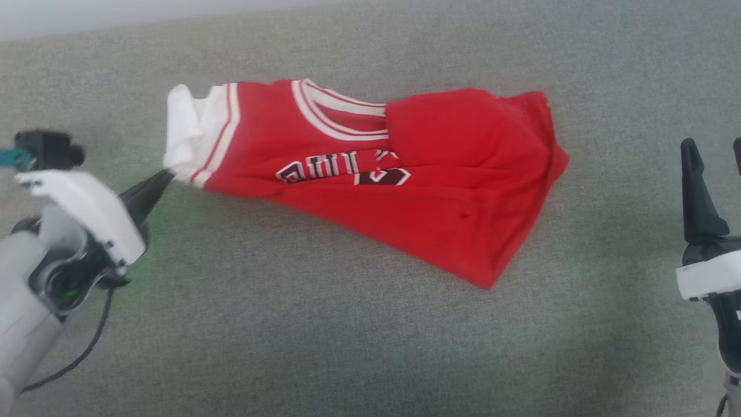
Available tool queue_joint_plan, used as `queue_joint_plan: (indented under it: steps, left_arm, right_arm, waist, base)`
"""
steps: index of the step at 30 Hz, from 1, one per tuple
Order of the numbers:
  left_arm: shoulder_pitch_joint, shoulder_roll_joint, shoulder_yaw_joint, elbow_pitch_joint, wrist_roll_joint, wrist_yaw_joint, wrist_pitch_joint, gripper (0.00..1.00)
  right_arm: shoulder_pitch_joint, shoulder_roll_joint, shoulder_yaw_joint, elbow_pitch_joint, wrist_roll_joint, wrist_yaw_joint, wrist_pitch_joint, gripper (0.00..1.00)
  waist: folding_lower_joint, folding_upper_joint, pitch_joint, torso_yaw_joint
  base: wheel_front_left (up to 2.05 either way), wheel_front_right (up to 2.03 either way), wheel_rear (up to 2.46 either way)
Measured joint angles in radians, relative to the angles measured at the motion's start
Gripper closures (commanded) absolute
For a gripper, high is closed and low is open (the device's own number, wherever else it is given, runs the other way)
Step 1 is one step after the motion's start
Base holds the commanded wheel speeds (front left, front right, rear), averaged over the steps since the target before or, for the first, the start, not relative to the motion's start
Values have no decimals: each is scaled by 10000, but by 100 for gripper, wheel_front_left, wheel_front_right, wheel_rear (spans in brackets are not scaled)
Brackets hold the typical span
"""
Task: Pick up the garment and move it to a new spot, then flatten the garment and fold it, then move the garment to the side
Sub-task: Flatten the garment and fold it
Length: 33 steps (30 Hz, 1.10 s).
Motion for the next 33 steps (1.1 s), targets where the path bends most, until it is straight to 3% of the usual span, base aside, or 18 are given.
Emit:
queue_joint_plan:
  steps: [7, 8, 9, 14, 17, 21, 24, 27, 33]
  left_arm:
    - [434, 176, 100, 1072, -203, -2, -456, 100]
    - [434, 96, 113, 1108, -257, -2, -560, 54]
    - [435, 21, 111, 1143, -253, -2, -700, 0]
    - [627, -98, -42, 1177, 299, -2, -1770, 0]
    - [1080, -314, -40, 1034, 625, -2, -2832, 0]
    - [1624, -692, 261, 823, 1310, -2, -3150, 0]
    - [2016, -1143, 1486, 508, 2777, 211, -3177, 0]
    - [2926, -1854, 3143, -311, 4506, 734, -3179, 0]
    - [5401, -3463, 6061, -2539, 7975, 1511, -3177, 0]
  right_arm:
    - [161, -59, -36, -311, -48, 0, 548, 0]
    - [174, -111, 10, -322, -50, 0, 663, 0]
    - [192, -182, 90, -330, -59, 0, 794, 0]
    - [181, -736, 800, -299, -56, 0, 1856, 0]
    - [87, -1624, 1883, -263, 12, 0, 3110, 0]
    - [-81, -2903, 3473, -462, 451, 0, 4521, 0]
    - [-297, -3921, 4573, -796, 1103, 6, 5501, 0]
    - [-634, -4721, 5459, -1103, 1824, 6, 6458, 0]
    - [-1406, -5494, 6571, -1164, 3103, 6, 7829, 0]
  waist:
    - [0, 0, 118, -22]
    - [0, 0, 100, 13]
    - [0, 0, 71, 59]
    - [0, 0, -212, 367]
    - [0, 0, -459, 753]
    - [0, 0, -665, 1253]
    - [-1, 0, -764, 1692]
    - [0, 0, -826, 2124]
    - [0, 0, -870, 2868]
  base:
    - [0, 0, 0]
    - [0, 0, 0]
    - [0, 0, 0]
    - [0, 0, 0]
    - [0, 0, 0]
    - [0, 0, 0]
    - [0, 0, 0]
    - [0, 0, 0]
    - [0, 0, 0]
